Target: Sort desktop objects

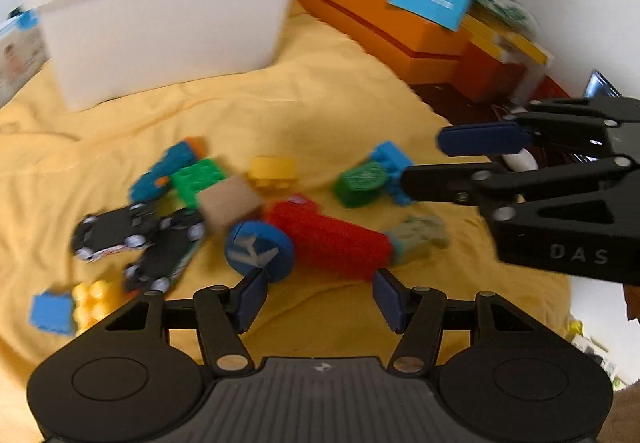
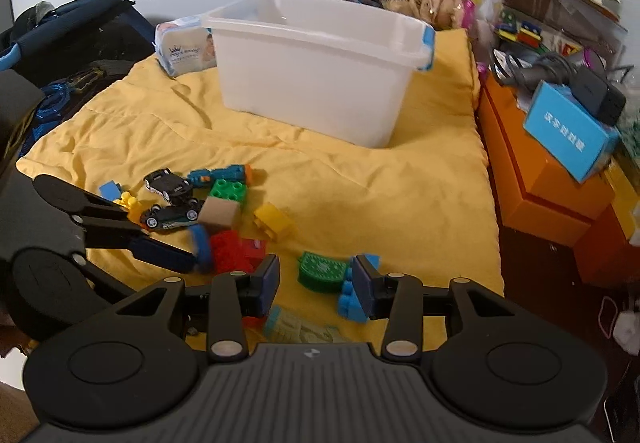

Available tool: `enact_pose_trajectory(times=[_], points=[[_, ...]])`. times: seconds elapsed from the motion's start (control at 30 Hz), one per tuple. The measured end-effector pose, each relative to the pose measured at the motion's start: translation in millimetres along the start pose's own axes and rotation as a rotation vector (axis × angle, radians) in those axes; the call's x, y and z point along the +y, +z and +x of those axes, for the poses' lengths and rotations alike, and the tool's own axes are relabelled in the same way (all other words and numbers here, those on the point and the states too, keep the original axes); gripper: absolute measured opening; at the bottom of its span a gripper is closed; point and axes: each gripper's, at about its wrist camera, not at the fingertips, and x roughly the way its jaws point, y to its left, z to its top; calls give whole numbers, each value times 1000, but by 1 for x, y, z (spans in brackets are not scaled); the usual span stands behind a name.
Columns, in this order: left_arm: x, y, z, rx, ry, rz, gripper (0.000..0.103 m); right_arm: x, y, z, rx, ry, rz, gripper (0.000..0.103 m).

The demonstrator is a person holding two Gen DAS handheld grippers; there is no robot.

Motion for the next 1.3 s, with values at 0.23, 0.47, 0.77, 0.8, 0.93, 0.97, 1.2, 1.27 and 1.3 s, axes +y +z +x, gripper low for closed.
enact_pose_trajectory(times=[0.23, 0.47, 0.77, 0.8, 0.93, 0.97, 1.2, 1.27, 1.3], points=[[24, -13, -21, -12, 91, -48, 62, 3, 3, 5, -4, 41, -14, 44], [66, -25, -29, 9, 212, -84, 62, 35, 11, 16, 17, 269, -103, 44], [92, -14, -40, -35, 257, -64, 62, 71, 24, 73, 137, 391, -105, 42], [91, -9, -43, -52, 253, -35, 62, 70, 25, 79, 148, 370, -83, 42], [98, 2, -44, -57, 268, 24, 62, 59, 31, 95, 161, 380, 72, 42], [103, 4, -44, -53, 260, 21, 62, 58, 34, 97, 160, 383, 99, 42], [118, 3, -42, -17, 240, 93, 61, 49, 45, 115, 191, 459, 287, 48], [119, 1, -43, -18, 226, 116, 61, 46, 47, 120, 191, 467, 344, 48], [119, 2, -43, -19, 222, 124, 61, 45, 47, 122, 186, 472, 367, 46]])
